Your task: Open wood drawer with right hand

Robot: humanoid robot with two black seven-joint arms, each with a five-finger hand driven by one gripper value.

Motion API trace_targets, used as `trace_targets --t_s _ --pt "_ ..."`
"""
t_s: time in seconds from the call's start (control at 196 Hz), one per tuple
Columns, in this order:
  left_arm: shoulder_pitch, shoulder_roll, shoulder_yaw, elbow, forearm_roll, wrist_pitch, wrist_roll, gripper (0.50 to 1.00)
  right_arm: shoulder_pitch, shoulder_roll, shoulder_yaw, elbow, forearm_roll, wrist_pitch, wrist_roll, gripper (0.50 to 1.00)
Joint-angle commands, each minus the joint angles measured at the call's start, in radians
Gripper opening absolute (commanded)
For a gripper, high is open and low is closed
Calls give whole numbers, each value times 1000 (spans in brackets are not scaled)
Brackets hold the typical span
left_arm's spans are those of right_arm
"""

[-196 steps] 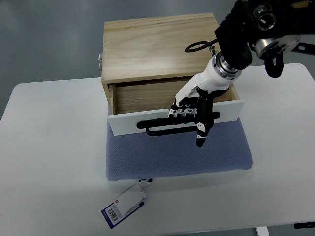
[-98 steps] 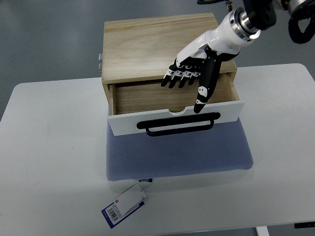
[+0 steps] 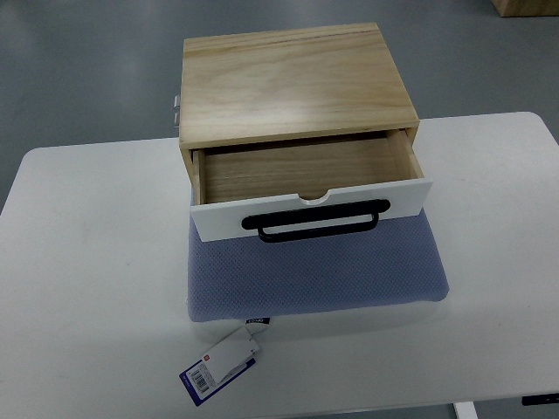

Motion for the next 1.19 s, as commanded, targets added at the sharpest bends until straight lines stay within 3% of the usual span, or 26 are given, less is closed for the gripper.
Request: trace_targets --t_s 0.0,0.148,0.377,0.668,1.188 --pt "0 0 0 0 0 0 0 1000 -188 67 235 -75 0 -80 63 944" --pt "0 0 0 0 0 0 8 1000 -375 193 488 -188 -1 -137 146 944" --pt "0 0 -1 -2 0 0 20 1000 -522 409 830 -460 0 -128 327 944" --pt "0 0 -1 -2 0 0 21 1000 -641 564 996 -495 2 -125 335 946" --pt "0 0 0 -8 0 -2 21 1000 -696 595 1000 -500 0 -102 365 946"
